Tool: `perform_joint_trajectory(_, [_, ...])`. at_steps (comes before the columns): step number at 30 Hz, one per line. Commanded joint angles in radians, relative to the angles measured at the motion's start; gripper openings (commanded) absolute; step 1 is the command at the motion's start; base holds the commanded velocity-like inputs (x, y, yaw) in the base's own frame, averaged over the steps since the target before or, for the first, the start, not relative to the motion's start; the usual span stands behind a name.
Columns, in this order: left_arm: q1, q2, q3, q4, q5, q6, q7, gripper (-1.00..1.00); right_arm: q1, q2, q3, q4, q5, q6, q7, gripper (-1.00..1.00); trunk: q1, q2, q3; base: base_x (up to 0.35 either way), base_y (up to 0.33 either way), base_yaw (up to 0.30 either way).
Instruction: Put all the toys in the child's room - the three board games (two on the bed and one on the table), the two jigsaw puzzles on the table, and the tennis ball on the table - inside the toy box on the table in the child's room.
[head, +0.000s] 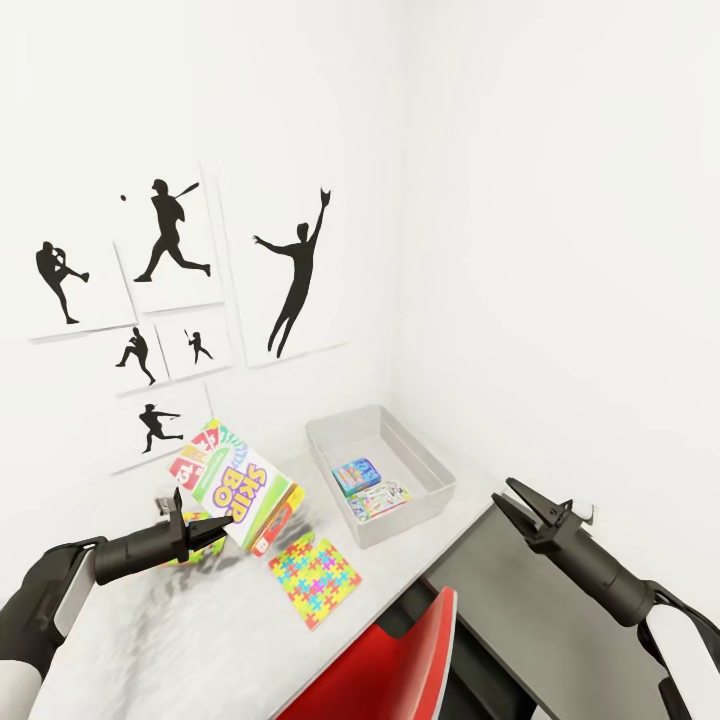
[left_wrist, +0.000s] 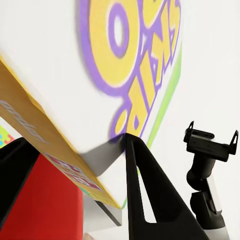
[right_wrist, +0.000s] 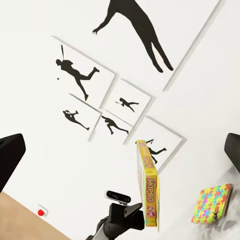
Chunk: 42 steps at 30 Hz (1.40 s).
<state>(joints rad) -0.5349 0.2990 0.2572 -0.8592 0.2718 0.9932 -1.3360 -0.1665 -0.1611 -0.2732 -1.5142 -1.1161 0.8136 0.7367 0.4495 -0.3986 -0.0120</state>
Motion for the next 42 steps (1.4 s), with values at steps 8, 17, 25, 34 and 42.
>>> perform_joint_trajectory(8, [-0.001,0.000,0.001,0.000,0.003,0.009,-0.002,-1.00,-0.002,-0.004,-0.003,-0.014,-0.001,0.018,-0.005,1.00,0.000,-0.001,-0.001,0.001,0.000,0.000])
perform_joint_trajectory(17, [-0.001,0.000,0.003,0.000,0.002,0.009,-0.001,-1.00,-0.014,-0.004,-0.002,-0.032,-0.002,0.107,-0.254,1.00,0.000,-0.001,-0.001,0.000,0.000,0.000])
perform_joint_trajectory(25, [-0.001,-0.002,-0.001,0.000,0.000,0.009,0.001,-1.00,-0.035,-0.012,-0.004,-0.037,-0.003,0.168,-0.349,1.00,0.000,-0.001,-0.001,0.000,0.000,0.000])
perform_joint_trajectory(34, [-0.082,-0.051,-0.008,0.002,-0.001,0.031,0.134,-1.00,-0.028,-0.036,-0.051,-0.031,-0.011,0.172,-0.349,1.00,0.000,-0.001,-0.001,0.000,0.000,0.000])
perform_joint_trajectory(42, [-0.331,-0.194,-0.098,0.129,0.000,0.044,0.415,-1.00,-0.024,-0.040,-0.123,-0.031,-0.011,0.174,-0.306,1.00,0.000,-0.001,-0.001,0.000,0.000,0.000])
